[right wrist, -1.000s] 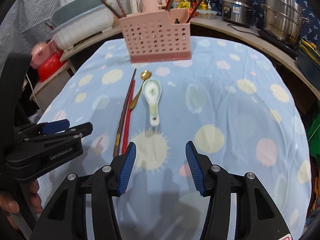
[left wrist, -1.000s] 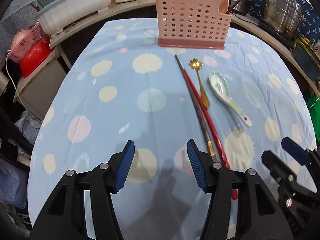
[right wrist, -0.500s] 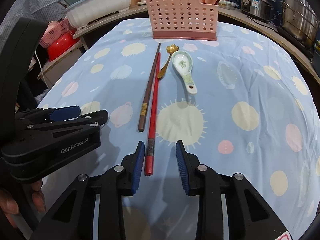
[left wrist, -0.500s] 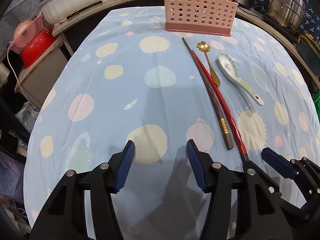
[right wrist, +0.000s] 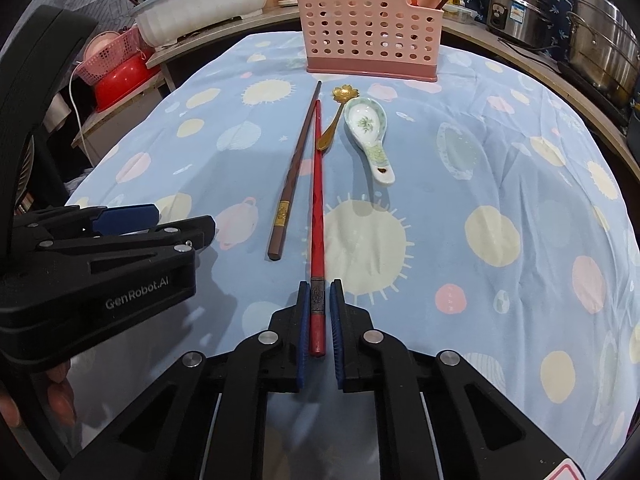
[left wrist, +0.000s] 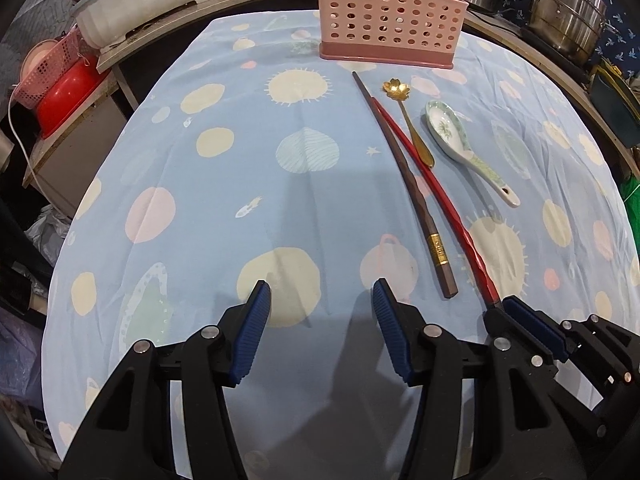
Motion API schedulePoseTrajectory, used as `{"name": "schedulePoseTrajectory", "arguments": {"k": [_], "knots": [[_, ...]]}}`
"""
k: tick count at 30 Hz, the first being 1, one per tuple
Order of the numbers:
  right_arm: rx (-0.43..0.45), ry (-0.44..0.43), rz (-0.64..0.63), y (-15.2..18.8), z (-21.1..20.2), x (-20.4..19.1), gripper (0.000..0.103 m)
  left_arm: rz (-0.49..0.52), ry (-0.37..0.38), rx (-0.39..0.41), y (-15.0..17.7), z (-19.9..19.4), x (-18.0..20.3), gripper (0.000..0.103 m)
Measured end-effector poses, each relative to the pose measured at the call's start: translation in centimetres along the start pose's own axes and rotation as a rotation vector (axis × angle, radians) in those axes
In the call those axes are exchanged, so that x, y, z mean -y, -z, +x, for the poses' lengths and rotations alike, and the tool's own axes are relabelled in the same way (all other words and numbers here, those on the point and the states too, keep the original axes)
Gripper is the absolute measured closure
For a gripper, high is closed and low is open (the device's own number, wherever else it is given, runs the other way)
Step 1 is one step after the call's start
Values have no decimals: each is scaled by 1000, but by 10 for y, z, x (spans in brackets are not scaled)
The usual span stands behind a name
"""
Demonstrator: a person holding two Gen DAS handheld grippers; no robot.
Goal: Organize utensils
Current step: 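Grasp a red chopstick with the right gripper while the left grasps a brown one, then lift both held chopsticks and carry them over the pink holder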
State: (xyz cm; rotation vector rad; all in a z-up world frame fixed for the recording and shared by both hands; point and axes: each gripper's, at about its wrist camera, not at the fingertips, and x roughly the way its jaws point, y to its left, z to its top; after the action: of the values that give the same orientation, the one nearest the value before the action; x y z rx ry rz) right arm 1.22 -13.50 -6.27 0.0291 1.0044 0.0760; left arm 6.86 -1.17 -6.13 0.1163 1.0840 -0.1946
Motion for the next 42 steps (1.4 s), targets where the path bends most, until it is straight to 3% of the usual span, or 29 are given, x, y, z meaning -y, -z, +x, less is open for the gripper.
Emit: {"name": "schedulePoseTrajectory", "arguments": {"k": [17,26,31,42], "knots": [[-3,1,69,4,-7,29,96,66,114,0,-15,9,43,53],[-6,-5,71,3,-5,32,96,103,85,34,-20,20,51,72],[-6,-6,71,3,-5,32,96,126,87,45,-17,17,53,93],[37,-18,61,-1,-24,25,96,89,127,23,-8,-3,38,96]]}}
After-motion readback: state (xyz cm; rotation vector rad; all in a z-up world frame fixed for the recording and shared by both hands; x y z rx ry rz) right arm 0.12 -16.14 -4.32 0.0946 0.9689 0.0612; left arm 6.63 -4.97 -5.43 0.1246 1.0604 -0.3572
